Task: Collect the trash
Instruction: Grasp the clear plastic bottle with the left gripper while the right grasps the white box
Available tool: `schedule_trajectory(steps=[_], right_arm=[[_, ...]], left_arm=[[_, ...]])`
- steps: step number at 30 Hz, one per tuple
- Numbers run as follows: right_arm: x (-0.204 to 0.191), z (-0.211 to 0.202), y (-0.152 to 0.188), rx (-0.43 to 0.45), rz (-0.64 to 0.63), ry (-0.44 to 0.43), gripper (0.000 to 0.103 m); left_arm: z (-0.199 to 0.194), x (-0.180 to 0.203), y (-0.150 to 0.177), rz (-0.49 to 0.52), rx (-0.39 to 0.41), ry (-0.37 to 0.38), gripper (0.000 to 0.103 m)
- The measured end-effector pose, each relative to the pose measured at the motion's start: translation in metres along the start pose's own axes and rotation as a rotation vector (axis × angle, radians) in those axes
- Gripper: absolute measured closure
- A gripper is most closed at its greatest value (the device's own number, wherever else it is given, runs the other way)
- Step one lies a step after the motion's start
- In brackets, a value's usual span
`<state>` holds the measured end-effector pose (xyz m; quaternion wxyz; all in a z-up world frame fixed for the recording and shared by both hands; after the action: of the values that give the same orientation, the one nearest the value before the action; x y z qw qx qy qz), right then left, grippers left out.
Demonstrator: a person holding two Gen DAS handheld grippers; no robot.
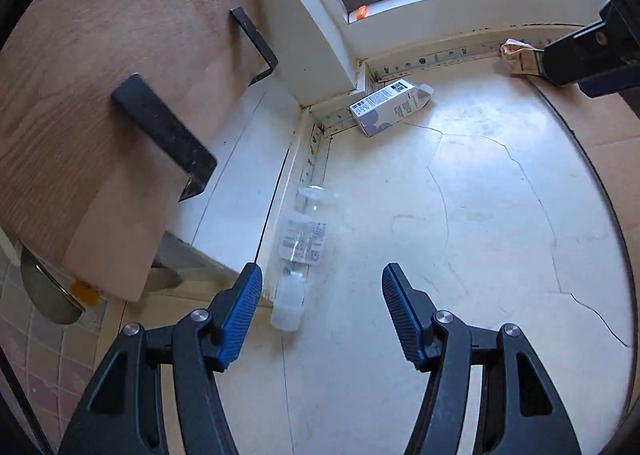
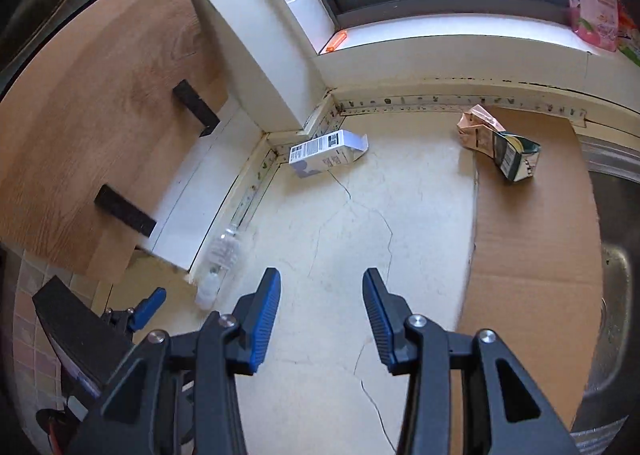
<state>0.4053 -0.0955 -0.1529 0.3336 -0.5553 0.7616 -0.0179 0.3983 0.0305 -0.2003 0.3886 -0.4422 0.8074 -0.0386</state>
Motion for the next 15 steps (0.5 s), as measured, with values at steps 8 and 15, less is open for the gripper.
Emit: schedule_trajectory(steps=[8, 15], right_arm=[[0.004, 0.065, -0.038, -0.053, 0.017, -0.044, 0.06], [0.014, 0.094, -0.054, -0.078, 0.009, -0.036, 0.06]], left_arm=[[0.065, -0.004, -0.021, 0.001, -0.122, -0.074, 0.042], [0.104, -0.01, -0.016, -0.02, -0.219, -0.086, 0.042]])
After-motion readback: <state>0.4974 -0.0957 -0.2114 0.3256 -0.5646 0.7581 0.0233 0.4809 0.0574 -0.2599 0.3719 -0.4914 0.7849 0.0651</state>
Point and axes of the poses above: each gripper's, at about its wrist camera, not at the fingertips, and z roughly the way its jaws point, x to its right, y to its underside, the point moved 9 cm from there along z, roughly the way its jaws point, and after that the axes turned 11 degrees about z, right-handed, at the moved point
